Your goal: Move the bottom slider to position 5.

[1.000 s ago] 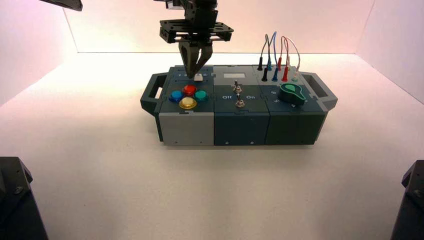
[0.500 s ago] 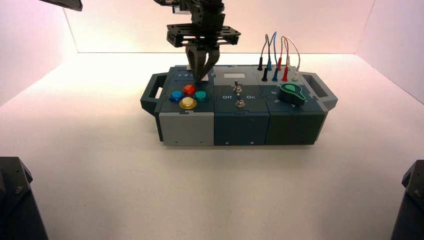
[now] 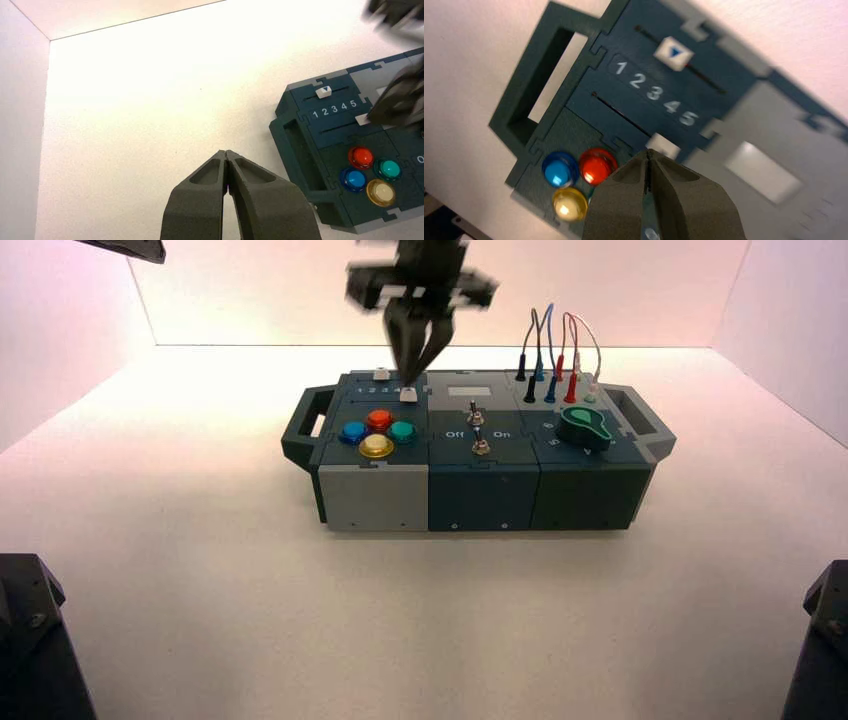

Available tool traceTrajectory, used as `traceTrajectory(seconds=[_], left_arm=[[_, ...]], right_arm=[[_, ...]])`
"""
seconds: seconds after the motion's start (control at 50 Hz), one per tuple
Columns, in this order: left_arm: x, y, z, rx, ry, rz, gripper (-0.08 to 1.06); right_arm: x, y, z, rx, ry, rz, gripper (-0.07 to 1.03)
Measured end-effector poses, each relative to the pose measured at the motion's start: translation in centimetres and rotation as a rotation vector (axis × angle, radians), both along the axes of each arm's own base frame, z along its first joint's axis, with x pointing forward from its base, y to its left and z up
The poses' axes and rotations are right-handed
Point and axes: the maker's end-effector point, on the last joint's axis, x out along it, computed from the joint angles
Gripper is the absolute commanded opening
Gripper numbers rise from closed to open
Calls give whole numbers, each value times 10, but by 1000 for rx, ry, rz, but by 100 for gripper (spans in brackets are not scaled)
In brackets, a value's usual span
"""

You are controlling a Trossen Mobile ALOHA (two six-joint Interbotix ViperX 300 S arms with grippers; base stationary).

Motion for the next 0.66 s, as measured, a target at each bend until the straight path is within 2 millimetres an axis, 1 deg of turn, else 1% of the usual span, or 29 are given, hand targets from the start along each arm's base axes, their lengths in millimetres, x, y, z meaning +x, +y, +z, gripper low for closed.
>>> traceTrajectory(seconds=[0.08, 0.18, 0.34, 0.66], left_arm=[[0, 0, 0, 0, 1, 0, -3], [0, 0, -1, -1, 3, 1, -3], [1, 0, -4, 5, 16, 0, -3], [2, 0, -12, 14, 43, -2, -3]], right_arm=[[1, -10, 13, 10, -19, -16, -2], [-2, -18, 19, 14, -26, -26, -2], [-10, -23, 12, 0, -2, -25, -2], [-12, -22, 12, 6, 7, -29, -2]])
